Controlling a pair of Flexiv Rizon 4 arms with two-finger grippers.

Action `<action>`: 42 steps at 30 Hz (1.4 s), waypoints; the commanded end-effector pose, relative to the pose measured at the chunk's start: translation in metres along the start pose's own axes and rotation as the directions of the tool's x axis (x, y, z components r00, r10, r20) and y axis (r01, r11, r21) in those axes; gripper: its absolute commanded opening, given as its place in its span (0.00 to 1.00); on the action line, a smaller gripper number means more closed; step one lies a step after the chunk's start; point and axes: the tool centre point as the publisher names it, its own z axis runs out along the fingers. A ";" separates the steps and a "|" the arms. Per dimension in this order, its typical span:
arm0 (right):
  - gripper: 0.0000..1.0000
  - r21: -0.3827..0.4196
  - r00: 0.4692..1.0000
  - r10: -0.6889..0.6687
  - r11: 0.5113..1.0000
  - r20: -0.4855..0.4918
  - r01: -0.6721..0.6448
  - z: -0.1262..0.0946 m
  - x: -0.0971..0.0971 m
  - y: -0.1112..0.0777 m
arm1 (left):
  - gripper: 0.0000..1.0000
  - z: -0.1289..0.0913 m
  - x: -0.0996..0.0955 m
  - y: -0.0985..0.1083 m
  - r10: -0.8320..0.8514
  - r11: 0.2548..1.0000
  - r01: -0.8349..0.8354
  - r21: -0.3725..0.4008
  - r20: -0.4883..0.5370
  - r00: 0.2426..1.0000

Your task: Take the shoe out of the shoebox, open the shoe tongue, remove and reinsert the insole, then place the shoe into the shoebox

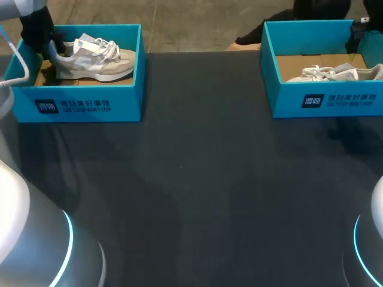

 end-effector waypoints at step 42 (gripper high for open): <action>1.00 -0.002 1.000 0.000 1.000 0.000 0.000 0.000 0.000 -0.001 | 0.00 -0.136 -0.010 -0.019 0.177 0.982 -0.177 0.060 0.004 0.984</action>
